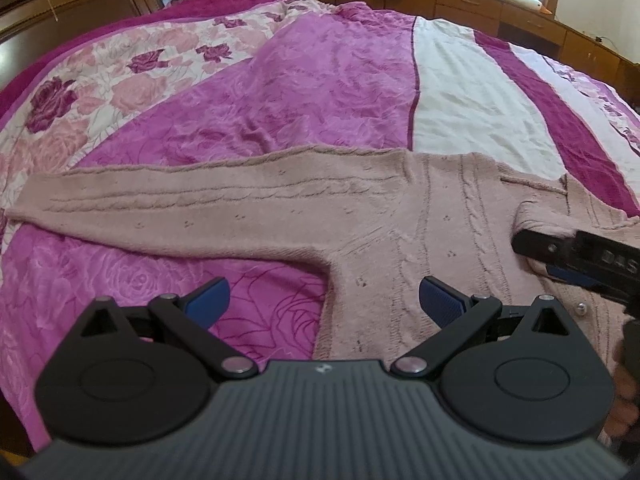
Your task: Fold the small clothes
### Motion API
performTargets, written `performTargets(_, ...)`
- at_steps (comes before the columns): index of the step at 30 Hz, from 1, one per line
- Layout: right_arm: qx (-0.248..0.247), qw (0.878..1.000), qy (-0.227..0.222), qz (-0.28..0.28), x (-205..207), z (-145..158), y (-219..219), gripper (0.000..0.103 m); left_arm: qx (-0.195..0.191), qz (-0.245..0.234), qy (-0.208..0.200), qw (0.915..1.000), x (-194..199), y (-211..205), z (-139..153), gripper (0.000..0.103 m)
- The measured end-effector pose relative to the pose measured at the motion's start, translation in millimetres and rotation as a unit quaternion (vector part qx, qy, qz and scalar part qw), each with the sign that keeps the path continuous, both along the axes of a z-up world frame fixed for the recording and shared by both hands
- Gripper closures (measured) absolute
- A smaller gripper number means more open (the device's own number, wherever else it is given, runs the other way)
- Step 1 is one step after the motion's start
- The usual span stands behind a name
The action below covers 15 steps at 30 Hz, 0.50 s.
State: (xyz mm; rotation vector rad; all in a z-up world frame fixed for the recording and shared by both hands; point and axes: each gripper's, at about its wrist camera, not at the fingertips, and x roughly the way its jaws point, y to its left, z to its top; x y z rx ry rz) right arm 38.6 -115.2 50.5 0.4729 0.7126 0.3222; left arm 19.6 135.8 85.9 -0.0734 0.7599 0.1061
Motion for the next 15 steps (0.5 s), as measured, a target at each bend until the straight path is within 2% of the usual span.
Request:
performTargets(7, -0.006, 1.0, -0.03, -0.005, -42.7, 29.5, -40.1, 0.024, 0.016, -0.033, -0.015, 0.9992, 4.1, -22.0, 10.2, 0.0)
performTargets(15, -0.069, 0.992, -0.053, -0.096, -67.5, 39.4, -106.3, 0.023, 0.044, -0.092, -0.039, 0.9941, 20.5, -66.3, 21.3, 0.0)
